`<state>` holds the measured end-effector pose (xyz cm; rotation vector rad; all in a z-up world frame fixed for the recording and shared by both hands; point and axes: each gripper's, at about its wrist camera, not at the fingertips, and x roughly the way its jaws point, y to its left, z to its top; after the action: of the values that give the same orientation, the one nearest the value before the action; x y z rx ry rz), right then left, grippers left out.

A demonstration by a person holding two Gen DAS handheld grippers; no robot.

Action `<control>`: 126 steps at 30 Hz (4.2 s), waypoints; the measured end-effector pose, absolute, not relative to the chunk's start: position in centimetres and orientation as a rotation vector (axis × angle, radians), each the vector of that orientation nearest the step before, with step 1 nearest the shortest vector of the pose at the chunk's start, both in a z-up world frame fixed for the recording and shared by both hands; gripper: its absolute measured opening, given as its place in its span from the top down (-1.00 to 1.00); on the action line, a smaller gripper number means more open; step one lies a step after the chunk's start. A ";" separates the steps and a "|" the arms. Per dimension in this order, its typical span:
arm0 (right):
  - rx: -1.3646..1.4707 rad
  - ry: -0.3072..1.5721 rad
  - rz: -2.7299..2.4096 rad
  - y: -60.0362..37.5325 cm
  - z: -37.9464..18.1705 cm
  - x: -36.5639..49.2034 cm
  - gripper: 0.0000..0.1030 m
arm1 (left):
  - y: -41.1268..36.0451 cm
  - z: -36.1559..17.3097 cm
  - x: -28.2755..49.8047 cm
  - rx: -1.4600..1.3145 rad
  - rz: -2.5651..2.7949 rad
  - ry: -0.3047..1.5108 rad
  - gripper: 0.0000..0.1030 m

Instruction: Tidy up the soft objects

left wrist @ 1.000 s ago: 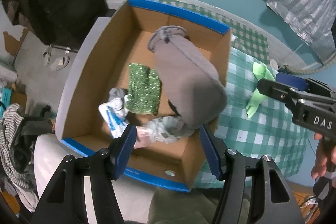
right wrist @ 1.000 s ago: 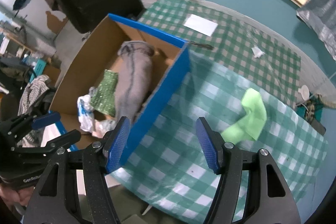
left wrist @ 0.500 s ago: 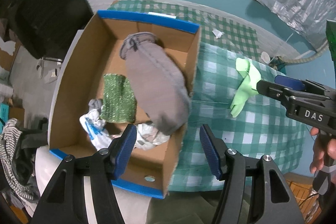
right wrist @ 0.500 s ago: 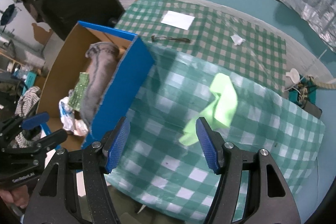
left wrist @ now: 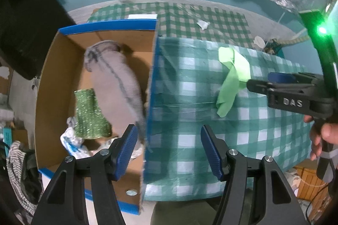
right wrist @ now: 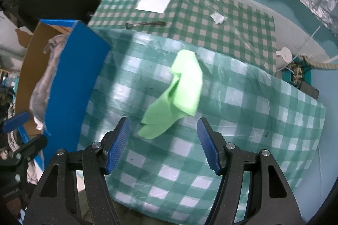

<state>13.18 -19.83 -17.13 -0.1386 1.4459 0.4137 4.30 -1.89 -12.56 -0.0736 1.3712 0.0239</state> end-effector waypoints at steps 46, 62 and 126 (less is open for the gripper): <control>0.030 1.467 0.350 -24.2 -19.1 12.7 0.89 | -7.2 -19.1 9.7 0.082 0.023 1.432 -0.34; 0.092 1.482 0.253 -30.0 -19.6 11.5 0.88 | -13.2 -20.3 11.6 0.244 -0.102 1.423 -0.35; 0.051 1.608 0.112 -34.9 -25.4 12.0 0.90 | -17.3 -25.5 14.7 0.372 -0.174 1.485 -0.44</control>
<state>12.04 -34.95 -25.37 0.0514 1.6078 0.1121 14.71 -17.25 -25.47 0.3715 1.4847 -0.1741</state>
